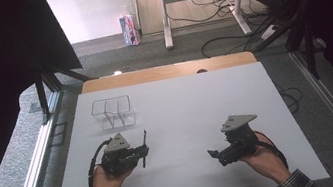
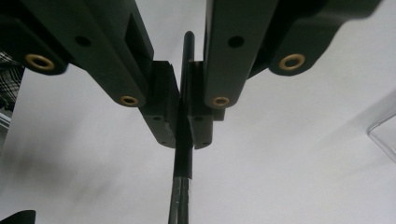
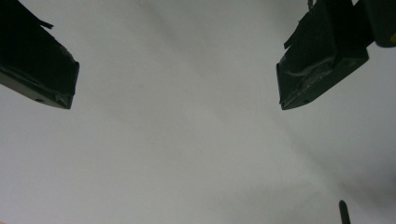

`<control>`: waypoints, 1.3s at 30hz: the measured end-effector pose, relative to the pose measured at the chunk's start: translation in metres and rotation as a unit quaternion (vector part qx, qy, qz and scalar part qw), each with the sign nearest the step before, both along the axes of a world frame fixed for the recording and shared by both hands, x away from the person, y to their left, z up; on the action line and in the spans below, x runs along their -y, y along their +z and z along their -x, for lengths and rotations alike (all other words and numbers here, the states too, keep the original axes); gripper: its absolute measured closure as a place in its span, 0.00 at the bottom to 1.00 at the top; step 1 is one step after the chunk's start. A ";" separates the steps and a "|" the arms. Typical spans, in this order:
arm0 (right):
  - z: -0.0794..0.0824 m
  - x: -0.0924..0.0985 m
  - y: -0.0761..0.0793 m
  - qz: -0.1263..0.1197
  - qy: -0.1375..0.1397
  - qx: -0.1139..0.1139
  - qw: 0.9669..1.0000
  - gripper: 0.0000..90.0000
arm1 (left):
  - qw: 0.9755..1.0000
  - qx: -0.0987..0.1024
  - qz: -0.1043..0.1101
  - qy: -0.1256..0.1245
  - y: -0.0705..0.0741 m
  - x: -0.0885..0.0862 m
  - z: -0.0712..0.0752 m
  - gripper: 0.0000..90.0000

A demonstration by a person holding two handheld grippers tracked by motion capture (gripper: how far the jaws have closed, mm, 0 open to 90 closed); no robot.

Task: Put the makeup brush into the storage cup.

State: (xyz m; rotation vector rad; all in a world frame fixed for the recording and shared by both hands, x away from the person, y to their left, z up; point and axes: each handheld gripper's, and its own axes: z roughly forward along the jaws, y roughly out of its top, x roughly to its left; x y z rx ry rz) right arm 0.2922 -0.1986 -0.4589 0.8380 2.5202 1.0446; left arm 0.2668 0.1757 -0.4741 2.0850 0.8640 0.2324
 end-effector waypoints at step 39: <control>0.019 0.066 -0.015 0.015 -0.082 -0.012 0.996 0.00 | 0.997 0.008 0.003 0.081 0.009 -0.036 -0.021 0.93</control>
